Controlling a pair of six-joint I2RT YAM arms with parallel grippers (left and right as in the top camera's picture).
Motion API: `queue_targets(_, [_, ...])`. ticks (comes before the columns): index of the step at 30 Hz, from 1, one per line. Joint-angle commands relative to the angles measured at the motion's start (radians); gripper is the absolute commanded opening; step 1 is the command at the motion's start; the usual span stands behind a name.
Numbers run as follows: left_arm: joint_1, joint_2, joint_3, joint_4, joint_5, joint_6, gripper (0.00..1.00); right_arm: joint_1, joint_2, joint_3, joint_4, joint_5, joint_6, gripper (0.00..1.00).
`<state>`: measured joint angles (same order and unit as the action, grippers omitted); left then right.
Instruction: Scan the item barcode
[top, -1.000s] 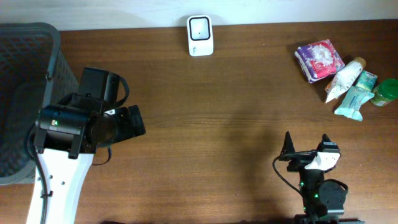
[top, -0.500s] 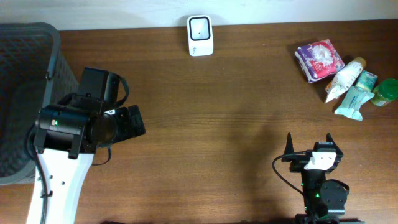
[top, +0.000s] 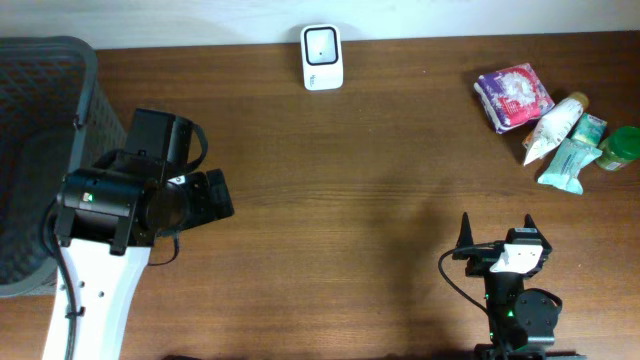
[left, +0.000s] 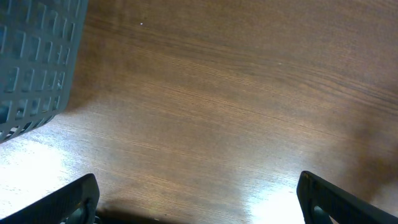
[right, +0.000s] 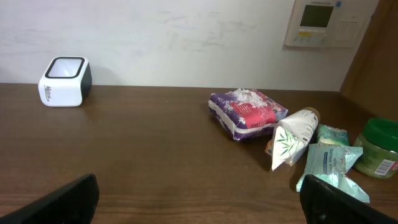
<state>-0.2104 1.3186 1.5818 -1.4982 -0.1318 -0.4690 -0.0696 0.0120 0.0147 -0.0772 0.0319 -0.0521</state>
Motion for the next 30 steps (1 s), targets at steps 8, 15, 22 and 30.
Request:
queue_targets(8, [-0.003,-0.004,0.003,0.002,-0.007,-0.009,0.99,0.005,-0.008,-0.009,-0.004,-0.005,0.008,0.99])
queue_targets(15, [-0.003,0.002,0.003,0.002,-0.007,-0.009,0.99,0.005,-0.008,-0.009,-0.004,-0.005,0.008,0.98])
queue_targets(22, [-0.003,0.002,0.003,-0.005,0.019,-0.008,0.99,0.005,-0.008,-0.009,-0.004,-0.005,0.008,0.99])
queue_targets(30, [-0.005,-0.140,-0.217,0.122,0.024,0.088,0.99,0.005,-0.008,-0.009,-0.004,-0.006,0.008,0.99])
